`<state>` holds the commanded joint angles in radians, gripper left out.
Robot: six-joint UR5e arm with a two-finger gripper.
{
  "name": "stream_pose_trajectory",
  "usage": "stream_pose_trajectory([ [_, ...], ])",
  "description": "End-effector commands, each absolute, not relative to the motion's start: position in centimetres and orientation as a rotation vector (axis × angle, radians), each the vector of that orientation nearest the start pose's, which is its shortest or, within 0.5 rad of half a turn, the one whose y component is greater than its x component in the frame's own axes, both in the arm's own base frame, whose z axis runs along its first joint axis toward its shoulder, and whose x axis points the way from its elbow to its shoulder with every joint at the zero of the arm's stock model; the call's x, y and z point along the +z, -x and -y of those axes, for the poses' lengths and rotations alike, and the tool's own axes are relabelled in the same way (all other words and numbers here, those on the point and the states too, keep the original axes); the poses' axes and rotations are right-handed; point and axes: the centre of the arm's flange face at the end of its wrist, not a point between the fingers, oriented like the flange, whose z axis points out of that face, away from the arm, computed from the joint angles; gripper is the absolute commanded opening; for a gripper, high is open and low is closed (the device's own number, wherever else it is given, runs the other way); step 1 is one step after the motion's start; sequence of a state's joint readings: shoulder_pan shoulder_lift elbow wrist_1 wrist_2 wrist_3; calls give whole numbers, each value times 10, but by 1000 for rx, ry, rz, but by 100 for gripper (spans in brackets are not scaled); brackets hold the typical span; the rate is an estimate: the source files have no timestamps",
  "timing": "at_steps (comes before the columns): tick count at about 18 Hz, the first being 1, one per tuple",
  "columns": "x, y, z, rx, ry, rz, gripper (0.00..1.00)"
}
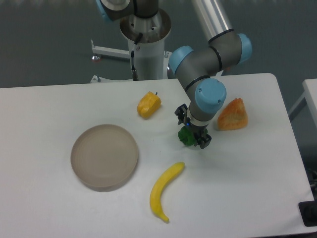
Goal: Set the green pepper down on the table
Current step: 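Open the gripper to release the green pepper on the table, then raise the open gripper up and away from the green pepper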
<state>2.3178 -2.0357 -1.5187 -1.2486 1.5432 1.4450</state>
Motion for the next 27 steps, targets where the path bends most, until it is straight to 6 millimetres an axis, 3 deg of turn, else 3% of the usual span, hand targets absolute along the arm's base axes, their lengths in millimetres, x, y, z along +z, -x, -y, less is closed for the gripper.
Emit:
stream_pose_trajectory([
  [8, 364, 383, -565, 76, 2898, -1074, 100],
  [12, 386, 405, -552, 21, 2882, -1170, 100],
  [15, 393, 414, -546, 27, 2879, -1170, 100],
  [27, 382, 410, -546, 2, 2881, -1181, 100],
])
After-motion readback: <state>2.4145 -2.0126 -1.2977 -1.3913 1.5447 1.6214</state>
